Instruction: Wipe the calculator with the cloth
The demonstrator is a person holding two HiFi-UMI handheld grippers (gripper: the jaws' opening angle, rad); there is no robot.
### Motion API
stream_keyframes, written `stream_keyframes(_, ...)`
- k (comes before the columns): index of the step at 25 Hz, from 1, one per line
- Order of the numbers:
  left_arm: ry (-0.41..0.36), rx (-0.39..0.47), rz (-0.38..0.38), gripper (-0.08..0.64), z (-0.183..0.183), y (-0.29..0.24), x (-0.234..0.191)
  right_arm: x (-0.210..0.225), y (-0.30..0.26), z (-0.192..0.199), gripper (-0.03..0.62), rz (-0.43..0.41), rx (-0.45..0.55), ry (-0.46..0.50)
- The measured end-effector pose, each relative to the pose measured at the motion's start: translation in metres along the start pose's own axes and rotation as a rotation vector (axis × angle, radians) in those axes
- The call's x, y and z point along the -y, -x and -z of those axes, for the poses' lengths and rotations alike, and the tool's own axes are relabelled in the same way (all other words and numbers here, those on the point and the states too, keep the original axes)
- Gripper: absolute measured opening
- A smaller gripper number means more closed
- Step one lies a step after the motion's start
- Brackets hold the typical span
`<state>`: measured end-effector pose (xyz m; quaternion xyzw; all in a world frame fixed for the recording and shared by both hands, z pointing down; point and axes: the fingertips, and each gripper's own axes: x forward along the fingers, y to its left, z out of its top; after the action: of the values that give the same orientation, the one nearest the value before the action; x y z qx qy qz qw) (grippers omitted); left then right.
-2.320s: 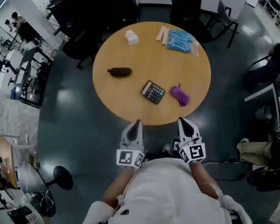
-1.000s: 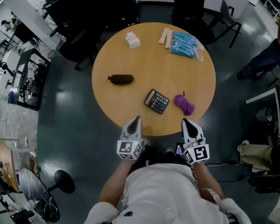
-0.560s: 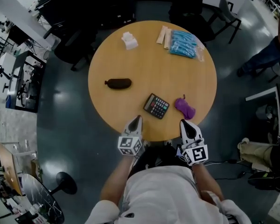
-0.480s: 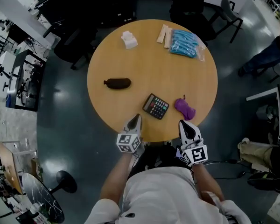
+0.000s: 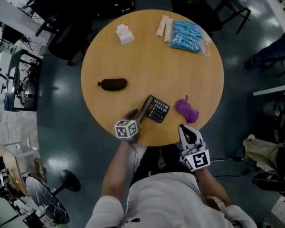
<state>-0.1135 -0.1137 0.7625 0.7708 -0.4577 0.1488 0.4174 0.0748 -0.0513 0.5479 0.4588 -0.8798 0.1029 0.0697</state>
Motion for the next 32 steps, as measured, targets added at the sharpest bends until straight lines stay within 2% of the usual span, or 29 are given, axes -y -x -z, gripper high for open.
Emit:
stream_keyframes(3, 0.035, -0.014, 0.007, 0.16, -0.002, -0.01, -0.005, 0.008, -0.003, 0.006, 0.015, 0.0, -0.017, -0.008)
stream_keyframes(10, 0.065, -0.065, 0.055, 0.155, 0.005, -0.028, 0.006, 0.025, -0.009, 0.02, 0.015, 0.013, -0.053, -0.031)
stream_keyframes(13, 0.059, -0.069, 0.047, 0.093, 0.005, -0.032, 0.006, 0.03, -0.012, 0.022, 0.015, 0.014, -0.058, -0.037)
stream_keyframes(16, 0.062, -0.071, 0.061, 0.078, 0.006, -0.033, 0.006, 0.033, -0.014, 0.023, 0.015, 0.013, -0.062, -0.04)
stream_keyframes(27, 0.083, -0.01, 0.149, 0.046, 0.003, -0.02, 0.027, 0.056, -0.013, 0.05, 0.015, 0.031, -0.132, -0.036)
stream_keyframes(32, 0.162, 0.018, 0.163, 0.046, 0.011, -0.009, 0.029, 0.085, -0.01, 0.077, 0.018, 0.084, -0.263, -0.028)
